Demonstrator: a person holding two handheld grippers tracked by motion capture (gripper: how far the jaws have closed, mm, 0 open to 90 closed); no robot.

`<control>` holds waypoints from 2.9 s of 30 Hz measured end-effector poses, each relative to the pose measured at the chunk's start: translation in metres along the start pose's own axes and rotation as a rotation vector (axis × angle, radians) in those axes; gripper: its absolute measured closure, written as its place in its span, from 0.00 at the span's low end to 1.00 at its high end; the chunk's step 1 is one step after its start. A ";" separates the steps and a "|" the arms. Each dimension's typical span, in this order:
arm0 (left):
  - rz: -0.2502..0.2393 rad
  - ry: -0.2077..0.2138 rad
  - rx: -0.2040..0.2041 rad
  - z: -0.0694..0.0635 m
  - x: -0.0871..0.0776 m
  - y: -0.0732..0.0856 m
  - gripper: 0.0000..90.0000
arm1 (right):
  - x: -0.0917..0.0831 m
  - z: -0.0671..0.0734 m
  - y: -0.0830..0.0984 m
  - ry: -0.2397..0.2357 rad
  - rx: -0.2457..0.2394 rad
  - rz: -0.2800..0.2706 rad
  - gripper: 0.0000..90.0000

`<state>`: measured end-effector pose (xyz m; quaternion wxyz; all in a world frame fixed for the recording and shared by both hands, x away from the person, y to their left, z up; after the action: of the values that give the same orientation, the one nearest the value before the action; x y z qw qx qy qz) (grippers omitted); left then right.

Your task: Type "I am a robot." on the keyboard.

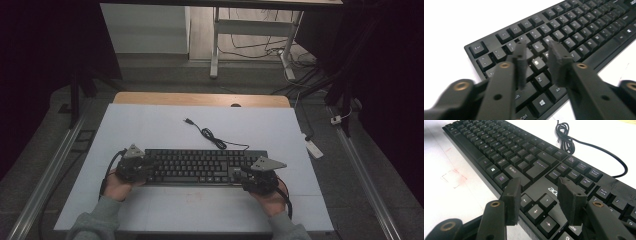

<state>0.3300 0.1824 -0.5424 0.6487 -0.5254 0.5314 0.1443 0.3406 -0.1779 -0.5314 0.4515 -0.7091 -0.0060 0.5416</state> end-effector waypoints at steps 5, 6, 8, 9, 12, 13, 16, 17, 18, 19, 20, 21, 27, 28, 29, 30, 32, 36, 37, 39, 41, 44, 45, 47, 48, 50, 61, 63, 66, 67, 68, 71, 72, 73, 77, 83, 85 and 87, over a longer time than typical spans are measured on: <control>0.014 -0.005 0.004 0.001 0.003 0.001 0.94 | 0.000 0.000 0.000 0.001 0.000 0.001 0.60; 0.016 -0.005 0.004 0.001 0.003 0.001 0.95 | 0.000 0.000 0.000 0.001 0.000 0.001 0.60; 0.024 -0.011 0.004 0.002 0.005 0.001 0.98 | 0.000 0.000 0.000 -0.002 -0.001 0.000 0.60; 0.029 -0.015 0.005 0.002 0.006 0.001 0.98 | 0.000 0.000 0.000 -0.002 -0.001 0.000 0.60; 0.039 -0.022 0.001 0.003 0.009 0.002 0.99 | 0.000 0.000 0.000 -0.002 -0.002 0.000 0.60; 0.044 -0.024 0.000 0.004 0.010 0.002 0.99 | 0.000 0.000 0.000 0.001 -0.001 0.002 0.60; 0.056 -0.030 -0.003 0.005 0.013 0.003 0.99 | 0.000 0.000 0.000 0.001 0.000 0.002 0.60; 0.061 -0.034 -0.001 0.005 0.014 0.003 0.99 | 0.000 0.000 0.000 0.001 -0.001 0.003 0.60; 0.065 -0.037 -0.002 0.006 0.015 0.003 0.99 | 0.001 0.000 0.000 0.001 -0.001 0.003 0.60; 0.070 -0.039 -0.001 0.006 0.016 0.003 0.99 | 0.001 0.000 0.000 0.001 -0.001 0.003 0.60; 0.072 -0.040 -0.002 0.006 0.017 0.003 0.99 | 0.001 0.000 0.000 0.001 -0.001 0.003 0.60; 0.074 -0.042 0.000 0.006 0.017 0.003 0.99 | 0.001 0.000 0.000 0.001 -0.001 0.003 0.60; 0.075 -0.045 -0.003 0.006 0.018 0.003 0.99 | 0.001 0.000 0.000 0.001 0.000 0.003 0.60; 0.078 -0.047 -0.003 0.006 0.019 0.003 0.99 | 0.001 0.000 0.000 0.001 0.000 0.003 0.60; 0.085 -0.047 -0.003 0.006 0.020 0.003 0.99 | 0.001 0.000 0.000 0.001 0.000 0.003 0.60; 0.085 -0.051 0.000 0.006 0.021 0.004 0.99 | 0.001 0.000 0.000 0.002 0.000 0.003 0.60; 0.086 -0.053 0.000 0.005 0.021 0.003 0.99 | 0.001 0.000 0.000 0.001 0.000 0.003 0.60; 0.055 -0.048 0.006 0.004 0.016 0.002 0.99 | 0.001 0.000 0.000 0.001 0.000 0.001 0.60; 0.038 -0.045 0.006 0.003 0.013 0.001 0.99 | 0.000 0.000 0.000 0.002 0.001 0.001 0.60; 0.010 -0.033 0.015 0.002 0.007 0.000 0.97 | 0.000 -0.001 0.000 -0.001 0.002 -0.004 0.60; -0.019 -0.014 0.017 0.000 0.000 0.000 0.90 | -0.001 -0.002 0.000 0.004 0.001 -0.003 0.60; -0.062 0.001 0.010 -0.001 -0.009 -0.001 0.72 | -0.001 -0.003 0.001 0.003 0.005 -0.010 0.60; -0.074 0.013 0.009 -0.002 -0.011 -0.001 0.67 | -0.001 -0.003 0.001 0.005 0.004 -0.006 0.60; -0.081 0.031 0.008 -0.002 -0.014 0.001 0.60 | -0.001 -0.004 0.002 -0.003 0.007 -0.012 0.60; -0.083 0.041 0.010 -0.002 -0.015 0.001 0.57 | -0.002 -0.005 0.002 0.000 0.007 -0.010 0.60; -0.084 0.057 0.008 -0.002 -0.016 0.002 0.52 | -0.002 -0.005 0.001 -0.009 0.006 -0.016 0.60; -0.073 0.102 0.054 -0.009 -0.017 0.003 0.41 | -0.001 -0.005 0.000 -0.023 0.012 -0.023 0.60; -0.070 0.100 0.054 -0.009 -0.018 0.003 0.39 | -0.001 -0.004 0.000 -0.023 0.009 -0.022 0.60; -0.065 0.096 0.059 -0.009 -0.019 0.004 0.38 | -0.002 -0.002 -0.002 -0.021 0.005 -0.021 0.60; -0.063 0.094 0.064 -0.010 -0.019 0.005 0.37 | -0.002 -0.001 -0.003 -0.024 0.002 -0.023 0.60; -0.061 0.090 0.066 -0.010 -0.019 0.005 0.37 | -0.002 0.001 -0.003 -0.030 0.004 -0.027 0.60; -0.057 0.082 0.067 -0.010 -0.019 0.006 0.36 | -0.001 0.005 -0.006 -0.034 0.002 -0.031 0.60; -0.058 0.080 0.062 -0.009 -0.020 0.007 0.36 | -0.001 0.006 -0.007 -0.033 -0.003 -0.025 0.60; -0.059 0.079 0.058 -0.009 -0.020 0.007 0.35 | -0.001 0.007 -0.008 -0.035 -0.003 -0.032 0.60; -0.061 0.076 0.056 -0.009 -0.020 0.007 0.35 | -0.001 0.012 -0.014 -0.037 -0.015 -0.035 0.61; -0.059 0.079 0.055 -0.009 -0.018 0.005 0.34 | 0.002 0.019 -0.022 -0.063 -0.017 -0.041 0.67; -0.053 0.079 0.060 -0.010 -0.017 0.005 0.34 | 0.002 0.021 -0.024 -0.067 -0.021 -0.042 0.71; -0.047 0.074 0.068 -0.010 -0.016 0.005 0.34 | 0.003 0.022 -0.028 -0.076 -0.022 -0.048 0.76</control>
<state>0.3142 0.1817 -0.5301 0.6491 -0.5205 0.5472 0.0916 0.3379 -0.1462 -0.5158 0.4561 -0.6927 -0.0462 0.5568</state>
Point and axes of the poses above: each handheld gripper's, and its own axes: x roughly forward along the jaws, y roughly out of its underside, z roughly to its left, the point moved 5 cm from there along x, roughly forward along the jaws, and after that the axes turned 15 degrees about z, right-handed, at the moved point
